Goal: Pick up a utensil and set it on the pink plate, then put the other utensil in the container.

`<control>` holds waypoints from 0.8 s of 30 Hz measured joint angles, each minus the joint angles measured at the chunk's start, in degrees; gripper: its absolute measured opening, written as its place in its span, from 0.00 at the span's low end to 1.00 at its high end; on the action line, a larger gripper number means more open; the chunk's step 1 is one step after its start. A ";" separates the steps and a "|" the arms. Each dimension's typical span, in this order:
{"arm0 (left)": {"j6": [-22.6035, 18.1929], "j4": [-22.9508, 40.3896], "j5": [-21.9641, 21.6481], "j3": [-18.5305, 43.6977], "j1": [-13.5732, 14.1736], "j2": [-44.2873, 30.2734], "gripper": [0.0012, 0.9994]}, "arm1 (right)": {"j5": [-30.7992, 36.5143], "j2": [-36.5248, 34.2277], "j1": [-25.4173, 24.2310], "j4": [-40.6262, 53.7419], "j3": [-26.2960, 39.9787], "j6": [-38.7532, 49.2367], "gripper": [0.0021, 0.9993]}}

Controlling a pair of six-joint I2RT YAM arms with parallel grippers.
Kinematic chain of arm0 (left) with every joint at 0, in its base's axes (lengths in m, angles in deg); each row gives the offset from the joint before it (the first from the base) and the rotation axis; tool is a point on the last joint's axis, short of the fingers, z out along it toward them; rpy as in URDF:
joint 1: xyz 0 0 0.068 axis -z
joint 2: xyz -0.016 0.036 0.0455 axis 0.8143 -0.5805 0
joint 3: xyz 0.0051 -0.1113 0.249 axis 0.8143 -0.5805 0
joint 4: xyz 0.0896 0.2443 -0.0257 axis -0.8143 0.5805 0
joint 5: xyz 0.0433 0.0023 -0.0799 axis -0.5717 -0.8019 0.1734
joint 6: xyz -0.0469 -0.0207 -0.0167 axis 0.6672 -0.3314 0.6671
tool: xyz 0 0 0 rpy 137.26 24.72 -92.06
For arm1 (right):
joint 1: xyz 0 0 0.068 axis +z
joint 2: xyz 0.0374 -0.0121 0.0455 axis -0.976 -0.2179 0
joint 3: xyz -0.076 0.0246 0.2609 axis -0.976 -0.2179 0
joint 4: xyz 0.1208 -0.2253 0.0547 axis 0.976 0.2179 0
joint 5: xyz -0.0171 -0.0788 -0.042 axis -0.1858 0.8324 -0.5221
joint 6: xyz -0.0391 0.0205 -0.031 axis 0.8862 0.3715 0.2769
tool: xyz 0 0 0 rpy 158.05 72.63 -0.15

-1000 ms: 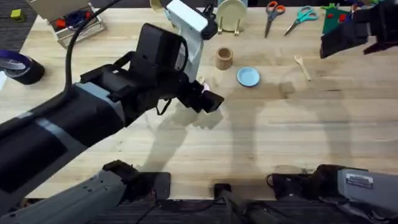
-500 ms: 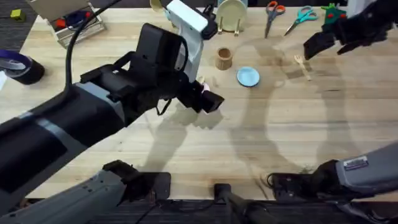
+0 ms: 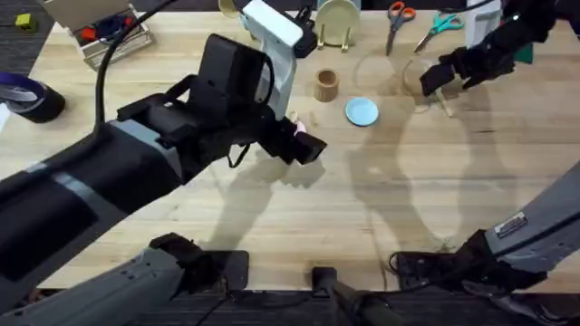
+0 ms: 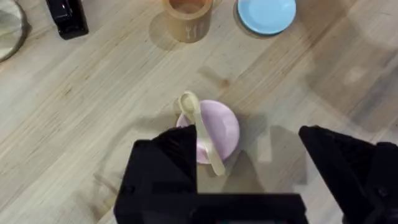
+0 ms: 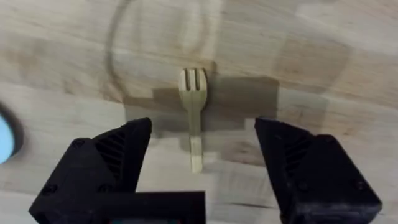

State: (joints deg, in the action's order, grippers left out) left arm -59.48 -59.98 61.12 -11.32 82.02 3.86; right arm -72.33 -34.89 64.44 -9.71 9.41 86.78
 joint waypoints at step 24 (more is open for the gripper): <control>0.00 0.02 0.00 0.00 0.00 -0.01 0.99 | -0.01 -2.51 0.02 -0.10 0.95 0.61 0.21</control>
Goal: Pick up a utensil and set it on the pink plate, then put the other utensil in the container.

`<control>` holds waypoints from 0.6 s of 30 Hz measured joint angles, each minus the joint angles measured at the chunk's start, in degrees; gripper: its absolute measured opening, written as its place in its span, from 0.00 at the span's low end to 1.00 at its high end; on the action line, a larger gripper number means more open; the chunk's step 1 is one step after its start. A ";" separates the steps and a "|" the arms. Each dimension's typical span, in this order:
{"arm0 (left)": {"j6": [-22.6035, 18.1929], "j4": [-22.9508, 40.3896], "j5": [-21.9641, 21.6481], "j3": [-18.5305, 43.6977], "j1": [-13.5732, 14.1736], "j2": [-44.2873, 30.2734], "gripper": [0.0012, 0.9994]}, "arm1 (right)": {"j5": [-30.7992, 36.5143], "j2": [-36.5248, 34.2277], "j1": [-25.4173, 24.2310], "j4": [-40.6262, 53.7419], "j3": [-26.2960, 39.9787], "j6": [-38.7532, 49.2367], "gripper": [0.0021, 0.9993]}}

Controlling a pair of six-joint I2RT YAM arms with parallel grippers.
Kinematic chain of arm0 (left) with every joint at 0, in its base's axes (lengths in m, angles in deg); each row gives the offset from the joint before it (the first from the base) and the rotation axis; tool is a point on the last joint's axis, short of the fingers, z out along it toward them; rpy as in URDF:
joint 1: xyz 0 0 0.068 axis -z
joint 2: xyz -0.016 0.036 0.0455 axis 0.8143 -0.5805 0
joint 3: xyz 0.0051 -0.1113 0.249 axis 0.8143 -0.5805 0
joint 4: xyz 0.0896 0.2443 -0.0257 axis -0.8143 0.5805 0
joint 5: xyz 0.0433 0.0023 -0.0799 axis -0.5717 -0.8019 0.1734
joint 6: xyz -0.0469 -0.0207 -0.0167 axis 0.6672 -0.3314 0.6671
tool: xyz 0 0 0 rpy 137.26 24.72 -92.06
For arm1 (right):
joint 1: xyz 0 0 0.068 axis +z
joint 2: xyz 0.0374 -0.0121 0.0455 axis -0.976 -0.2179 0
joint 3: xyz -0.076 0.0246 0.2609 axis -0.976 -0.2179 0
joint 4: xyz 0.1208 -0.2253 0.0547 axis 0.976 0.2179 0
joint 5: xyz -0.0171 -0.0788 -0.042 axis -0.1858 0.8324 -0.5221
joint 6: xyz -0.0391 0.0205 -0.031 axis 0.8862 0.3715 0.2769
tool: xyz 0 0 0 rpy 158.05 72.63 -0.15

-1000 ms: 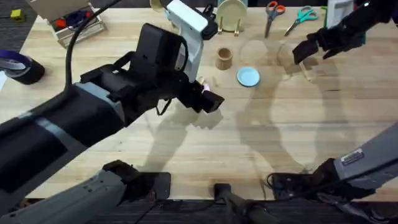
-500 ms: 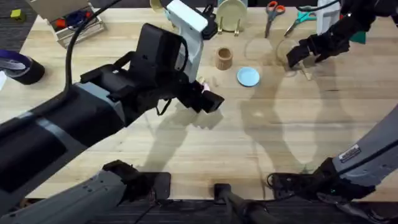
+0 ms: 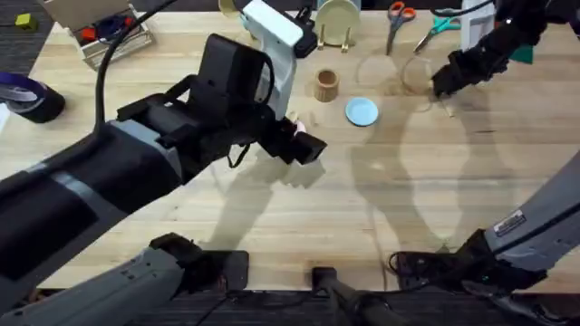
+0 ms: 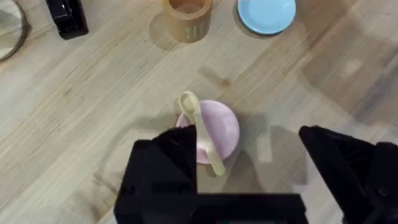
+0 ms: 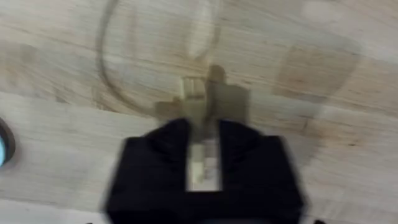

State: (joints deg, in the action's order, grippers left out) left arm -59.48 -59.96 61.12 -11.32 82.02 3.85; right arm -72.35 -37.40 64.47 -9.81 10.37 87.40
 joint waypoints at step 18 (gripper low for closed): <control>0.00 0.02 0.00 0.00 0.00 0.01 0.99 | -0.01 -0.03 0.02 0.63 0.34 0.35 0.03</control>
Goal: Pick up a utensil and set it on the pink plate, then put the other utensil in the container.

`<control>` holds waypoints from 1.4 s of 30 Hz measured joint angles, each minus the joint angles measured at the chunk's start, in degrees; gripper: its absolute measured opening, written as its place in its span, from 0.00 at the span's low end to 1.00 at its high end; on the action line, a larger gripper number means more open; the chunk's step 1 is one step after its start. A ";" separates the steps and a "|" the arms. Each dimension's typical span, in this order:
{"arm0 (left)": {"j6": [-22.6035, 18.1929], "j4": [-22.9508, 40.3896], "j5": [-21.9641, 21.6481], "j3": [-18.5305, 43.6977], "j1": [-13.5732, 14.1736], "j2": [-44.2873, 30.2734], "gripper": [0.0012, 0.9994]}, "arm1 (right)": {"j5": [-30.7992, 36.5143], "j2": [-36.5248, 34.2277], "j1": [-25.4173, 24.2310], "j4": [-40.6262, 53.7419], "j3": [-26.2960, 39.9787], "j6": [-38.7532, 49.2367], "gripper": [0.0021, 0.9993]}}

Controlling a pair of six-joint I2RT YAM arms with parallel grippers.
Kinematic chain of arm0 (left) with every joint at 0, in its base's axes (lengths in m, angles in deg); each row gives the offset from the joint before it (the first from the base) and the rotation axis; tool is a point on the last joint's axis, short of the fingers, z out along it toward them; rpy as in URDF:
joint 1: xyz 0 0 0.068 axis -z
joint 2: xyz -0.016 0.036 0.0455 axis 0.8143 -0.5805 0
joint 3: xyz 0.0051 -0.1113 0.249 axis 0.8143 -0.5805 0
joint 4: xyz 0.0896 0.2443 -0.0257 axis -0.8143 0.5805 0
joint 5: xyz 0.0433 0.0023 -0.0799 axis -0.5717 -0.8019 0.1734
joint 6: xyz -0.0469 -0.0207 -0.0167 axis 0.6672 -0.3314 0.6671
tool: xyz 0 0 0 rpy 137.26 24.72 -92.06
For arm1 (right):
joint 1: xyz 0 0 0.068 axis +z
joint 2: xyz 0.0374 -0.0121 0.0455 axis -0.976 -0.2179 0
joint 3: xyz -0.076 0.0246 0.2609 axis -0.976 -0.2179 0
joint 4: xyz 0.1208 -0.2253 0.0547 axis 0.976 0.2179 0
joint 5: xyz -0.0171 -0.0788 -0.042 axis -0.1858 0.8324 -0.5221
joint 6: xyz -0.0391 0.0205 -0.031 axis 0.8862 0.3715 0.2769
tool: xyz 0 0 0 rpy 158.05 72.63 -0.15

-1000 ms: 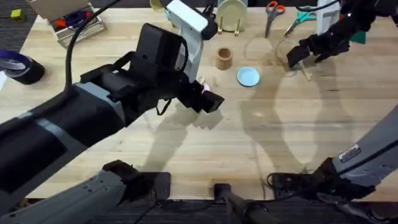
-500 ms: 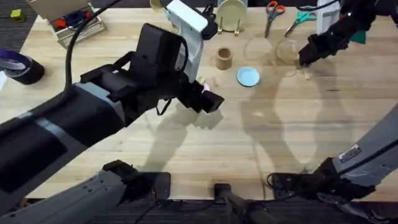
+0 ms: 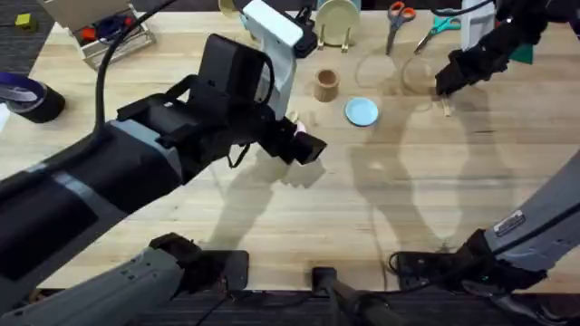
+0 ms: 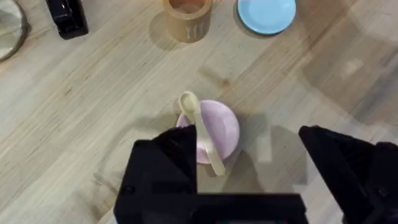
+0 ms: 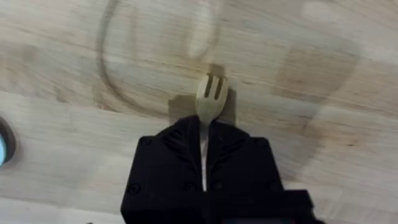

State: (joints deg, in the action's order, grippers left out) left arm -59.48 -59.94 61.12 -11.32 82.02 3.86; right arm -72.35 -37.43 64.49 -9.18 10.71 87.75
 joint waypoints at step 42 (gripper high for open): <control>0.00 0.09 0.00 0.00 0.00 0.00 0.99 | -13.31 29.79 -1.53 15.98 14.24 12.13 0.03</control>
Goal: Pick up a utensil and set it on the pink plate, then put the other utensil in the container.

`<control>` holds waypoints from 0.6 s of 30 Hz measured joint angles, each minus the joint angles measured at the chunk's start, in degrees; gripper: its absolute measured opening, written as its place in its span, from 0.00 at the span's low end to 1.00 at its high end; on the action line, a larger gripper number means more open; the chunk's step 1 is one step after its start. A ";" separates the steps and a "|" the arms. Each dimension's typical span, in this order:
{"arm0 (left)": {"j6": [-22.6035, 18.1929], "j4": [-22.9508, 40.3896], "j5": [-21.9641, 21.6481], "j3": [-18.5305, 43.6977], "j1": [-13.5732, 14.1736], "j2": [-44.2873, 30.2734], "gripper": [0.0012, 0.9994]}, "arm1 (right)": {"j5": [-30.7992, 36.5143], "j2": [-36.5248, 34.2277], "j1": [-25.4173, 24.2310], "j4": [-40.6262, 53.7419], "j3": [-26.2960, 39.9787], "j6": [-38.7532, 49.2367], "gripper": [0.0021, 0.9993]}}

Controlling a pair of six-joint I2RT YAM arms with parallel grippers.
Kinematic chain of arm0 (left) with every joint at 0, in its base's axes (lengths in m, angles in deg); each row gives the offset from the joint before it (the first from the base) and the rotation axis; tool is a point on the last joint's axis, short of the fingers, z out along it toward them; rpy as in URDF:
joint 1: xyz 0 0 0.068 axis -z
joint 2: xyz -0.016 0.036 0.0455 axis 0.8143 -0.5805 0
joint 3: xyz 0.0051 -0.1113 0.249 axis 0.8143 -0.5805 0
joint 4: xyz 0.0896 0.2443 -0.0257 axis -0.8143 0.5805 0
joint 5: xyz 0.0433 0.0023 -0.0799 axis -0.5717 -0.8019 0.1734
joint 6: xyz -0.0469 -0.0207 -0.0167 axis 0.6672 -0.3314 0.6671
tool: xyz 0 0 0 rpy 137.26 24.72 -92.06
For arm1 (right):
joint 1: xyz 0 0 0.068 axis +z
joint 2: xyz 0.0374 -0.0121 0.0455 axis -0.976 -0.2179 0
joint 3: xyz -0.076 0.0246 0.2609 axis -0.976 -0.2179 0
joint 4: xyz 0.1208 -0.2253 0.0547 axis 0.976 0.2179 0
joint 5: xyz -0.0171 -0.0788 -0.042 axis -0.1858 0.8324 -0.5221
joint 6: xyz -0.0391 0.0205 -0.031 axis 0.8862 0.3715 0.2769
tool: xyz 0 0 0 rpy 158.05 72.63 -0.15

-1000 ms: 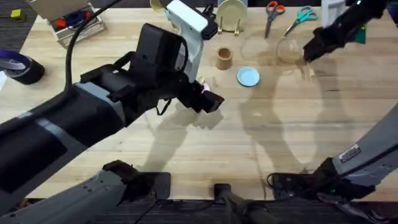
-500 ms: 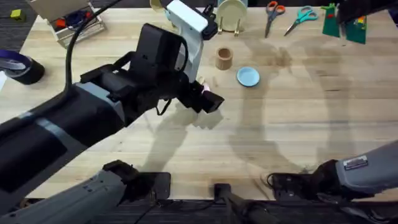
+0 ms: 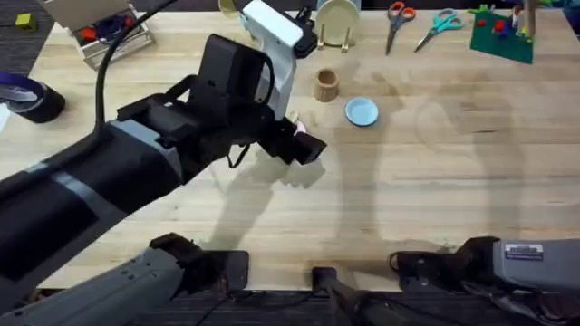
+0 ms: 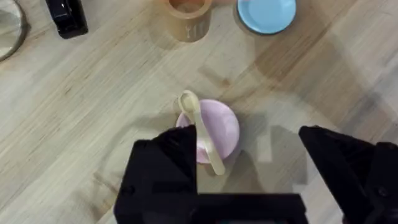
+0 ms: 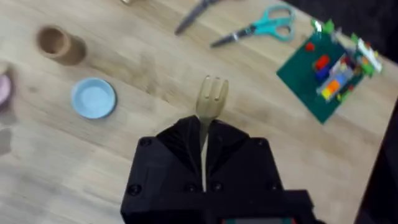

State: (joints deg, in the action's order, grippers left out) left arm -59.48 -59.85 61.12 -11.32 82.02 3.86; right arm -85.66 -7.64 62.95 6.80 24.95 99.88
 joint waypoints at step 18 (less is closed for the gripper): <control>0.00 0.00 0.00 0.00 0.00 0.00 0.99 | -46.02 1.03 -11.15 0.83 0.09 17.50 0.03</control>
State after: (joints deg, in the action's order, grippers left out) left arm -59.48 -59.85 61.12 -11.32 82.02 3.86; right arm -131.68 -6.61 51.81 7.63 25.04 117.38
